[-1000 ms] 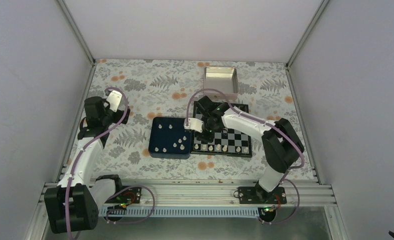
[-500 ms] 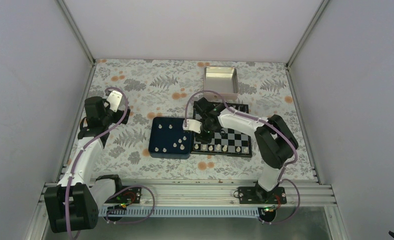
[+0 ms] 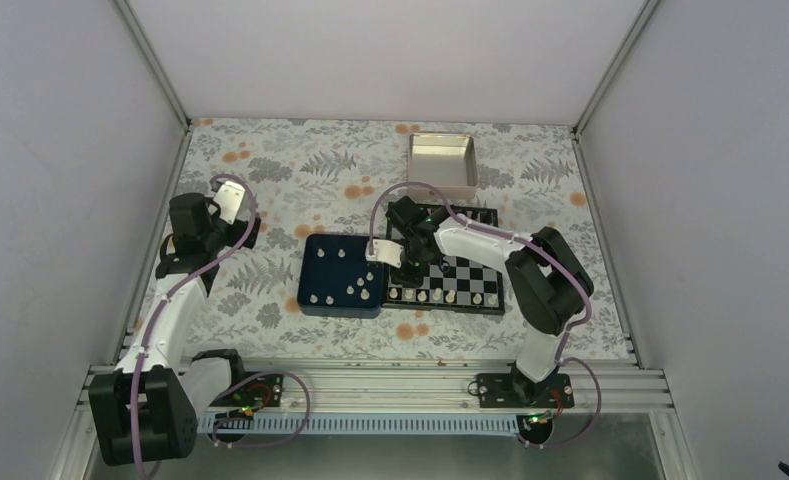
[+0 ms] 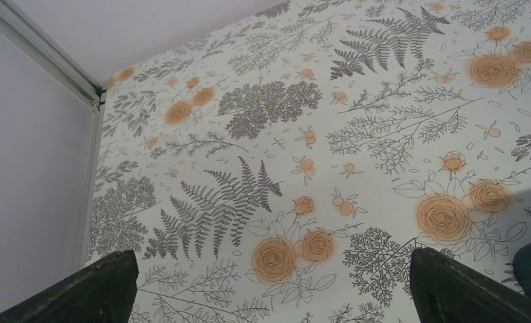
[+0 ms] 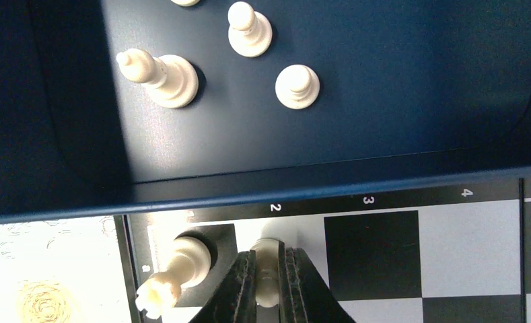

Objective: Set up the chess pieces on the board
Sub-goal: Place the chess piece on the chessboard.

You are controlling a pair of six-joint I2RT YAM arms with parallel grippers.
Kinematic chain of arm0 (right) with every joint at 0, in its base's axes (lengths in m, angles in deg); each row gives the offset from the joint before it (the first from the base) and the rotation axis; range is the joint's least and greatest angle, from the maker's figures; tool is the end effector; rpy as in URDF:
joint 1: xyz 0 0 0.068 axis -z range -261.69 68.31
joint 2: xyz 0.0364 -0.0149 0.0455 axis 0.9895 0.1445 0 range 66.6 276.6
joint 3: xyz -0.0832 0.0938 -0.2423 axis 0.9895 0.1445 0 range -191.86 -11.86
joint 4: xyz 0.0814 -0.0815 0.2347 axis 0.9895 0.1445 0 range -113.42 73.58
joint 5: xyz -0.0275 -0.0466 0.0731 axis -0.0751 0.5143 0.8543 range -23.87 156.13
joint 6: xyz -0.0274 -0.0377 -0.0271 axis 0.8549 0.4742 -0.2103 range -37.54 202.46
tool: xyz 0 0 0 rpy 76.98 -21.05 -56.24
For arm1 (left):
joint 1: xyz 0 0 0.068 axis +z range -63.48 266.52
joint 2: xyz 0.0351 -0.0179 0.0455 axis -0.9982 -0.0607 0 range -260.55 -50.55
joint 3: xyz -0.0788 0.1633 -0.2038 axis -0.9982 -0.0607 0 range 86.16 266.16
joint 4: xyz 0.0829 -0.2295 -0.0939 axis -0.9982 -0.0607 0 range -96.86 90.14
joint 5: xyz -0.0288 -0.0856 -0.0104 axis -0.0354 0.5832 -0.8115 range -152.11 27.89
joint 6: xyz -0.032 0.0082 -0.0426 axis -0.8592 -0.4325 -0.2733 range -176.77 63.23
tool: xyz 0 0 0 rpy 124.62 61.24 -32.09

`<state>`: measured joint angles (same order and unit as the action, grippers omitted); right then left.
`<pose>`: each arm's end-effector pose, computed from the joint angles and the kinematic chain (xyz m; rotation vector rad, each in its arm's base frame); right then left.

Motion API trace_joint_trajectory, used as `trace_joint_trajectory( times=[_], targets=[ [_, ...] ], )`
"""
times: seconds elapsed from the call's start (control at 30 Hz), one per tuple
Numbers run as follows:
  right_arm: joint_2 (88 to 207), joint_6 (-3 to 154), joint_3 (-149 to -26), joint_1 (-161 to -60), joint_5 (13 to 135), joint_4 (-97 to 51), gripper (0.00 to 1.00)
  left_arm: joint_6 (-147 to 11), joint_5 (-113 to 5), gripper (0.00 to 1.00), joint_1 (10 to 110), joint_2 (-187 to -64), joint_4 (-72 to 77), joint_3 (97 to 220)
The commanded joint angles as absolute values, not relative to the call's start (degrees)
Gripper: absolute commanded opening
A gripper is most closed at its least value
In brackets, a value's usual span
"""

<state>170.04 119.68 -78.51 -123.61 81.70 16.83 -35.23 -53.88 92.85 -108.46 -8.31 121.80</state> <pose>0.2451 0.2327 0.1661 -1.8817 2.2066 0.4096 0.2223 0.0196 0.2440 0.3637 2.0724 0.1414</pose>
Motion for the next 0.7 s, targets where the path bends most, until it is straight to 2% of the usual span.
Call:
trace_joint_trajectory(
  times=[0.0,0.17,0.4,0.67],
  targets=[
    [171.5,119.6,-78.5,-123.3,80.3,15.7,0.07,-35.9,-53.0,1.00,93.2,-108.6,-7.7,121.6],
    [171.0,119.6,-79.1,-123.0,79.9,16.2,0.09,-35.9,-52.9,1.00,93.2,-108.7,-7.7,121.6],
    [169.1,119.6,-82.0,-122.9,79.7,17.8,0.25,-35.9,-52.9,1.00,93.2,-108.6,-7.7,121.5],
    [168.2,120.3,-93.8,-123.1,80.5,25.2,0.31,-35.9,-52.7,1.00,93.3,-108.3,-7.7,121.5]
  ],
)
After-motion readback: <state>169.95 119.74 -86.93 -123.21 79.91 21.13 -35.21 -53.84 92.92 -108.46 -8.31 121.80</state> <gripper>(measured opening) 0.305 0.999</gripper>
